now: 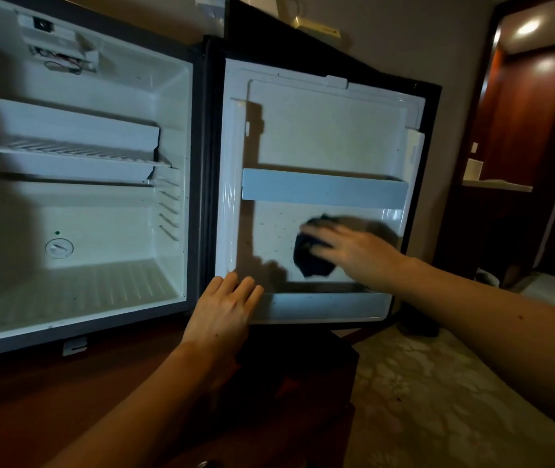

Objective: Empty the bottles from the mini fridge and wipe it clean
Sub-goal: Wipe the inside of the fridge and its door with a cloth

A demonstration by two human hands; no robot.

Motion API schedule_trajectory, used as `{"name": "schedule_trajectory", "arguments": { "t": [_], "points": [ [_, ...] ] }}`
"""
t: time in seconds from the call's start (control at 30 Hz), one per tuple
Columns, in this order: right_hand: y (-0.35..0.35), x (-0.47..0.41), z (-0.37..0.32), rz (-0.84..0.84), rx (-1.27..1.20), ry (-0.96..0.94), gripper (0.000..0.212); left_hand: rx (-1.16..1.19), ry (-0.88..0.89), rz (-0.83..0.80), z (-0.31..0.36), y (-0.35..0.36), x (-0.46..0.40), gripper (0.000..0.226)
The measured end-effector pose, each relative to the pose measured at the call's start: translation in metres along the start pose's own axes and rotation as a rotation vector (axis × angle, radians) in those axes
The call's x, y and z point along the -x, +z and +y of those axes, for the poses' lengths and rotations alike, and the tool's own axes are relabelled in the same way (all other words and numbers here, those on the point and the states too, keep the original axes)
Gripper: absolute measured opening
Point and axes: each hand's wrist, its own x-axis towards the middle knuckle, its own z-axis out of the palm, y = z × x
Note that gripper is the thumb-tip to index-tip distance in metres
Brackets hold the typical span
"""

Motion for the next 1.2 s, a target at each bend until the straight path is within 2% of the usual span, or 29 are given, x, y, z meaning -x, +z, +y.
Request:
{"name": "schedule_trajectory", "arguments": {
  "t": [0.07, 0.1, 0.17, 0.27, 0.33, 0.4, 0.5, 0.53, 0.57, 0.63, 0.7, 0.77, 0.83, 0.93, 0.97, 1.03, 1.13, 1.2],
  "points": [
    [-0.002, -0.012, -0.004, 0.142, -0.052, 0.193, 0.050, -0.001, 0.003, 0.006, -0.001, -0.001, 0.000, 0.076],
    [0.001, -0.014, -0.008, 0.166, -0.042, 0.204, 0.050, -0.006, 0.007, 0.008, -0.001, -0.002, 0.000, 0.073],
    [0.014, -0.010, -0.015, 0.139, 0.041, 0.044, 0.040, -0.013, 0.014, 0.009, -0.001, -0.004, 0.000, 0.068],
    [0.026, 0.002, -0.019, -0.057, 0.118, -0.311, 0.033, -0.004, 0.007, -0.008, -0.001, -0.003, 0.000, 0.074],
    [0.022, 0.001, -0.013, -0.149, 0.106, -0.353, 0.032, 0.001, 0.006, -0.015, -0.001, -0.002, 0.000, 0.079],
    [0.010, -0.007, -0.009, -0.096, 0.078, -0.231, 0.030, -0.004, 0.007, -0.023, -0.001, -0.002, 0.001, 0.078],
    [-0.005, -0.020, -0.006, 0.096, -0.005, 0.127, 0.046, -0.010, 0.006, -0.010, -0.001, -0.002, 0.001, 0.075],
    [-0.005, -0.022, -0.010, 0.119, -0.002, 0.160, 0.047, -0.015, 0.007, -0.005, -0.001, -0.002, 0.002, 0.072],
    [0.000, -0.020, -0.014, 0.122, 0.030, 0.122, 0.043, -0.020, 0.008, 0.004, -0.002, -0.003, 0.001, 0.069],
    [0.014, -0.013, -0.023, 0.062, 0.097, -0.090, 0.036, -0.023, 0.006, 0.025, -0.001, -0.003, 0.002, 0.062],
    [0.022, -0.007, -0.027, -0.056, 0.115, -0.302, 0.042, -0.020, 0.001, 0.026, -0.001, -0.004, 0.002, 0.060],
    [0.015, -0.008, -0.025, -0.104, 0.135, -0.365, 0.042, -0.016, -0.002, 0.010, -0.001, -0.002, 0.002, 0.068],
    [0.006, -0.016, -0.021, -0.054, 0.128, -0.246, 0.038, -0.015, -0.003, -0.018, -0.001, -0.001, 0.002, 0.080],
    [-0.005, -0.028, -0.017, 0.101, -0.006, 0.121, 0.041, -0.019, -0.004, -0.036, -0.002, -0.002, 0.003, 0.085],
    [-0.004, -0.029, -0.020, 0.127, 0.007, 0.141, 0.042, -0.024, -0.003, -0.041, -0.002, -0.002, 0.004, 0.085],
    [0.004, -0.023, -0.025, 0.119, 0.097, 0.002, 0.038, -0.033, 0.001, -0.053, -0.002, -0.002, 0.006, 0.085],
    [0.019, -0.008, -0.029, -0.044, 0.148, -0.299, 0.039, -0.038, -0.006, -0.059, -0.003, -0.003, 0.006, 0.088],
    [0.019, -0.007, -0.027, -0.134, 0.125, -0.345, 0.038, -0.019, -0.007, -0.056, -0.003, -0.002, 0.005, 0.091]
  ]
}}
